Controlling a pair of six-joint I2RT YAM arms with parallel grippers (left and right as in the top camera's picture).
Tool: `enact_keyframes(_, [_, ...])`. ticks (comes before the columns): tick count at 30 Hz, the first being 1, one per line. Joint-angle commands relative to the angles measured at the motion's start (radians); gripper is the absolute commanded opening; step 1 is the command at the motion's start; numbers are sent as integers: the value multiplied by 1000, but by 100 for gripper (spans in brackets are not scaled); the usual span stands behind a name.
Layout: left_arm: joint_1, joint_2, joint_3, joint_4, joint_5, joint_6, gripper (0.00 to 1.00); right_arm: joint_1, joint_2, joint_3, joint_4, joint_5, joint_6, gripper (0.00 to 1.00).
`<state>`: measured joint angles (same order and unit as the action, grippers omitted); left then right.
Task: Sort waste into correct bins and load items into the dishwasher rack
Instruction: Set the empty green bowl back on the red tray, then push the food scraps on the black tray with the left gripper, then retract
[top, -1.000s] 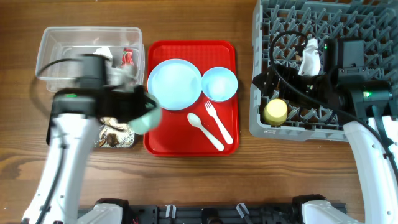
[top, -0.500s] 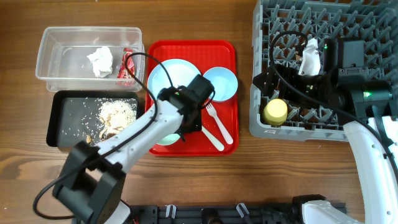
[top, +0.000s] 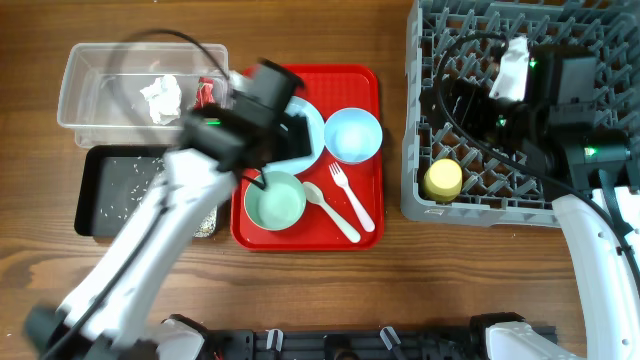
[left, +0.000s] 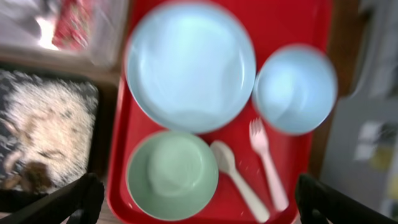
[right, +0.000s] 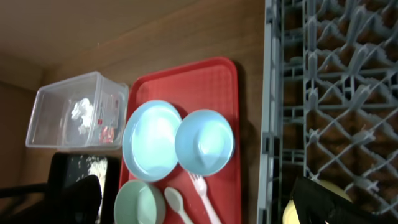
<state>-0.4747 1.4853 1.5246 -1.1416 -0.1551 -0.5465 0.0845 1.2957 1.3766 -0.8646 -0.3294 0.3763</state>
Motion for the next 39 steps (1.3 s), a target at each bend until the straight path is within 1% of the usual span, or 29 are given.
enact_keyframes(1, [101,-112,51,-21,-21,46,100,3,-14,17,1,41,-7,100])
enact_keyframes(4, [161,-175,51,-27,-22,45,100,3,-9,17,-11,41,-7,99])
enact_keyframes(7, [189,-216,50,-38,-22,45,100,3,-7,16,-11,41,-7,100])
enact_keyframes(11, [192,-240,50,-45,-21,45,100,3,-7,17,-11,41,-7,100])
enact_keyframes(24, [192,-240,50,-50,-22,45,100,3,-7,16,-11,41,-7,100])
enact_keyframes(27, [203,-250,49,-53,-94,50,100,3,-7,16,-11,41,-7,100])
enact_keyframes(29, [212,-293,20,-5,-126,72,100,3,-7,16,-11,41,-7,100])
enact_keyframes(31, [237,-353,-35,85,-95,138,100,3,-7,16,-11,41,-7,100])
enact_keyframes(34, [296,-457,-149,242,29,273,100,3,-7,16,-11,41,-7,100])
enact_keyframes(35, [330,-509,-212,315,89,324,100,3,-7,16,-11,41,-7,100])
enact_keyframes(39, [426,-680,-420,500,233,427,100,3,-7,16,-11,41,-7,99])
